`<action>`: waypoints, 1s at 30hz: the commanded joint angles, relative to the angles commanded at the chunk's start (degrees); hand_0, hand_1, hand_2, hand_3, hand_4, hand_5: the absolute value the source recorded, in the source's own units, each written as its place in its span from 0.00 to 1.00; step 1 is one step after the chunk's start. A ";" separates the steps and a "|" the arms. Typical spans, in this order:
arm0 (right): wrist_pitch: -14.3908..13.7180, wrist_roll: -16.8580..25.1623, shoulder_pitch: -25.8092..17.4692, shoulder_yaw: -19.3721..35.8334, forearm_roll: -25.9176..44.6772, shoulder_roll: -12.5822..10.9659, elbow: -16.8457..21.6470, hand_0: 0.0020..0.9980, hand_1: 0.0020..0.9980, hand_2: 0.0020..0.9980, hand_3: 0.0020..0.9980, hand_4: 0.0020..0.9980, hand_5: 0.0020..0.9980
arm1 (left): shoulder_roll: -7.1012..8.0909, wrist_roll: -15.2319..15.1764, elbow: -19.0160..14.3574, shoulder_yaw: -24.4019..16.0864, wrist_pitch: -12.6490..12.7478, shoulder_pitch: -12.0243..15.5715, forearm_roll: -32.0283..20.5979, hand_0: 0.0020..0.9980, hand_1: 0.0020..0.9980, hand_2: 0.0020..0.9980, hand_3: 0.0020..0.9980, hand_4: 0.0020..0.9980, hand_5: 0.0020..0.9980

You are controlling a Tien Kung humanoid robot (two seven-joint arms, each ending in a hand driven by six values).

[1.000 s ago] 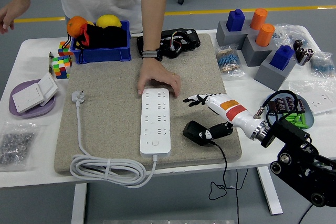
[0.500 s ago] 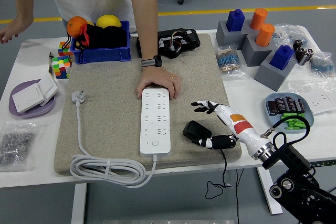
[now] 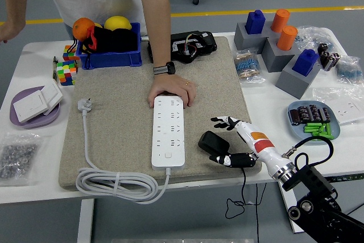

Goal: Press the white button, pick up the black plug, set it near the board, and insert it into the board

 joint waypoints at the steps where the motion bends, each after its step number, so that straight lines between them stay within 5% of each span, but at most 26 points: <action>1: 0.00 0.09 0.02 0.00 0.07 0.00 -0.01 0.59 0.67 0.67 0.66 1.00 0.15 | 0.00 0.02 0.00 -0.08 0.00 0.02 0.08 0.83 0.80 0.78 0.80 0.60 0.49; 3: -0.11 0.40 0.04 0.08 0.42 0.09 0.02 0.59 0.67 0.67 0.66 1.00 0.15 | 0.00 -0.03 0.00 0.14 -0.01 0.05 -0.14 0.83 0.80 0.78 0.80 0.60 0.49; 4: -0.13 0.41 0.05 0.07 0.41 0.12 0.04 0.58 0.66 0.66 0.48 0.98 0.14 | 0.00 -0.06 0.00 0.18 0.00 0.04 -0.20 0.83 0.80 0.78 0.80 0.60 0.49; 9: 0.09 0.18 0.15 -0.25 0.33 0.11 -0.21 0.58 0.66 0.66 0.48 0.98 0.14 | 0.00 -0.26 0.00 0.75 0.01 -0.12 -0.83 0.83 0.80 0.78 0.80 0.60 0.49; 10: 0.15 0.05 0.17 -0.39 0.32 0.09 -0.32 0.58 0.65 0.66 0.38 0.97 0.16 | 0.00 -0.30 0.00 0.92 0.00 -0.15 -0.99 0.83 0.80 0.78 0.80 0.60 0.49; 30: 0.28 0.19 0.94 -1.24 1.15 0.28 -1.82 0.56 0.64 0.65 0.48 0.94 0.10 | 0.00 -0.13 0.00 0.44 -0.03 -0.06 -0.38 0.83 0.80 0.78 0.80 0.60 0.49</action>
